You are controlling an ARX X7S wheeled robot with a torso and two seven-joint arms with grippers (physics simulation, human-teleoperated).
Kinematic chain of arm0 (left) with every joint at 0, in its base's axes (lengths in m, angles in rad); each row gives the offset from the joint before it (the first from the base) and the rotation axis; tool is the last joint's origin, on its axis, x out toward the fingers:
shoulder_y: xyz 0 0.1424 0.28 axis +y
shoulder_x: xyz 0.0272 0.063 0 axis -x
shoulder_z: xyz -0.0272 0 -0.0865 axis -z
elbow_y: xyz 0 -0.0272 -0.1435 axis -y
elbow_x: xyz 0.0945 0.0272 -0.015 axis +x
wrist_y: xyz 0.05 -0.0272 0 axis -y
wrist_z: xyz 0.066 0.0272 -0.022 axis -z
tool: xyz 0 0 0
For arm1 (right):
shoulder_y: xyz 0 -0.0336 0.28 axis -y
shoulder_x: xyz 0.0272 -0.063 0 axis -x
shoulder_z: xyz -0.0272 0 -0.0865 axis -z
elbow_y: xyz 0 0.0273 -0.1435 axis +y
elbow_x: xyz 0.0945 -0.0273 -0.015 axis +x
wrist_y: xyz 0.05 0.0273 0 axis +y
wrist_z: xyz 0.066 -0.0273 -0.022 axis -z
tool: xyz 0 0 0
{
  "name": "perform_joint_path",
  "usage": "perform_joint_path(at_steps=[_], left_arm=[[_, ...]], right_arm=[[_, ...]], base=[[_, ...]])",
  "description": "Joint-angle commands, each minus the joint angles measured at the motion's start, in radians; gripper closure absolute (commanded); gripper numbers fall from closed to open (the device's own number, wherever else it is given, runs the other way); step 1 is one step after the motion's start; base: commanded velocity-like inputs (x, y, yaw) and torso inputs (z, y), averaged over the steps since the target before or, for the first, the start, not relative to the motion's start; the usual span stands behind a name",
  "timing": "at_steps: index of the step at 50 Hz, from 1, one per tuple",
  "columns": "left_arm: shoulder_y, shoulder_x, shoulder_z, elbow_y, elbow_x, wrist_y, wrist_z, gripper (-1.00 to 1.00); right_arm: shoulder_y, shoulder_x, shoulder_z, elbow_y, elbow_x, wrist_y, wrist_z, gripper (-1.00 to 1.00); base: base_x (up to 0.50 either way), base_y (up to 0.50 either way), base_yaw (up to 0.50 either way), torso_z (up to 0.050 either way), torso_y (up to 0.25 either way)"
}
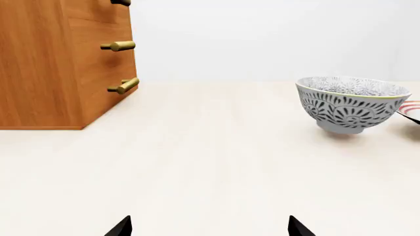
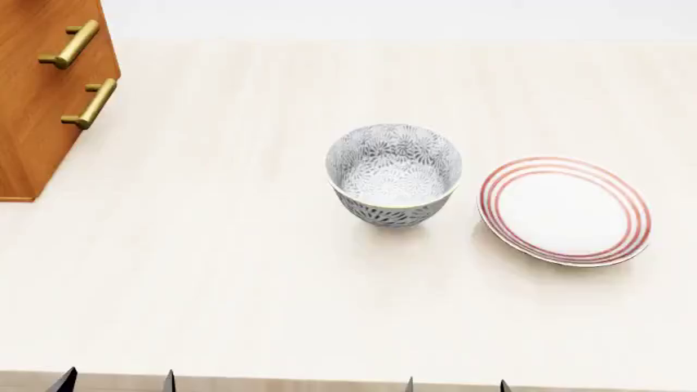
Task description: Put the bowl on top of the cabinet.
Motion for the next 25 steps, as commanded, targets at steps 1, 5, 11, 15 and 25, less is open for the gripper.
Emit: perform_joint_path(at_steps=[1,5,11,15,25], left_arm=[[-0.001,-0.016,0.019,-0.003,-0.017,0.001,-0.017,-1.00],[0.001,-0.031,0.035,0.002,-0.033,0.002,-0.035,-1.00],[0.000,-0.045,0.051,0.001,-0.049,0.005,-0.052,-1.00],[0.000,-0.052,0.058,0.002,-0.061,0.007,-0.060,-1.00],[-0.004,-0.066,0.077,-0.008,-0.075,0.010,-0.077,-1.00]], right_arm=[[-0.002,0.015,-0.019,-0.002,0.018,-0.003,0.018,-1.00],[-0.004,0.031,-0.032,-0.013,0.052,0.009,0.025,-1.00],[-0.006,0.048,-0.049,-0.022,0.078,0.023,0.030,-1.00],[-0.004,0.055,-0.056,-0.020,0.097,0.026,0.030,-1.00],[-0.001,0.062,-0.065,-0.008,0.102,0.000,0.069,-1.00]], base=[[0.00,0.00,0.00,0.000,0.000],[0.00,0.00,0.00,0.000,0.000],[0.00,0.00,0.00,0.000,0.000],[0.00,0.00,0.00,0.000,0.000],[0.00,0.20,0.00,0.000,0.000]])
